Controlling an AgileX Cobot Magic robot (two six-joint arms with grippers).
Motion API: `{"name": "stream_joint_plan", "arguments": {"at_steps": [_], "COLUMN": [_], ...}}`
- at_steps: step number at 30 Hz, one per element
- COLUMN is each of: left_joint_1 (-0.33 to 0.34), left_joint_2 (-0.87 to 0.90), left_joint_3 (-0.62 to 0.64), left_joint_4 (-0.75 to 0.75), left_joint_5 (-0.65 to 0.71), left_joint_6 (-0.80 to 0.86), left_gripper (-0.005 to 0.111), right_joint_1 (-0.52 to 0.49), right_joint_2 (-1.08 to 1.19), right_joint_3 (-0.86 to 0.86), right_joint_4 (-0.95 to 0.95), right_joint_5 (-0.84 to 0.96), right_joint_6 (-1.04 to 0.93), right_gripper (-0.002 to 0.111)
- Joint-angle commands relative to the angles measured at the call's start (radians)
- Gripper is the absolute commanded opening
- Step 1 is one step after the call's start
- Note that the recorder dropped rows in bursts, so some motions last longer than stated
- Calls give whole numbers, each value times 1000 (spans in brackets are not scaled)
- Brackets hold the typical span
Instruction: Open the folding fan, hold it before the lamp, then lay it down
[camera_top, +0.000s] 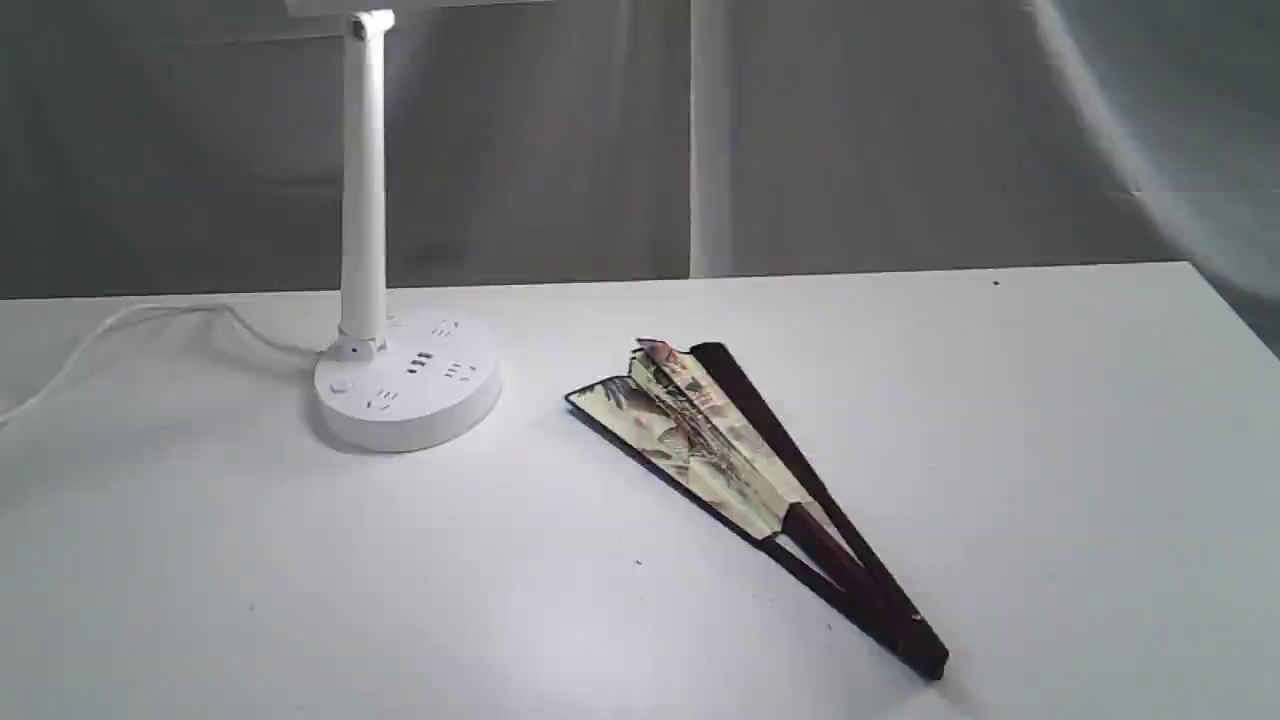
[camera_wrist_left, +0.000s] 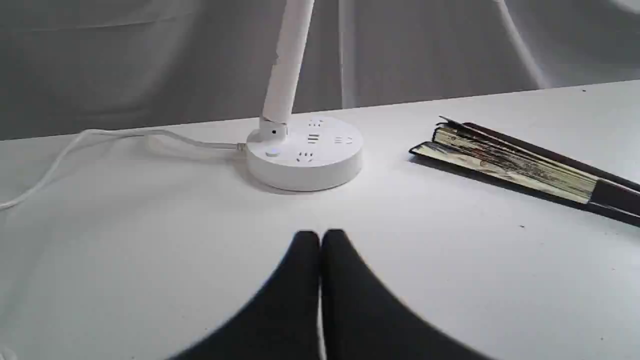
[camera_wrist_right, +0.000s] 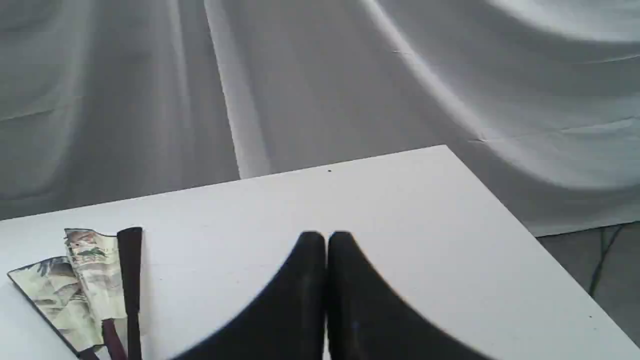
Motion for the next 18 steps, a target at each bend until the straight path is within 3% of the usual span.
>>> {"name": "stream_joint_plan", "arguments": {"at_steps": [1,18], "left_joint_1": [5,5], "left_joint_2": [-4,-4], "left_joint_3": [5,5], "left_joint_4": [2,2], "left_joint_5": [-7,-7], "left_joint_6": [-3,-3], "left_gripper": [0,0], "right_joint_1": [-9,-9], "right_joint_2": [-4,-4], "right_joint_3": [1,1], "right_joint_4": [12,14], "right_joint_5": [-15,-39], "right_joint_6": [0,2], "right_gripper": [0,0]}}
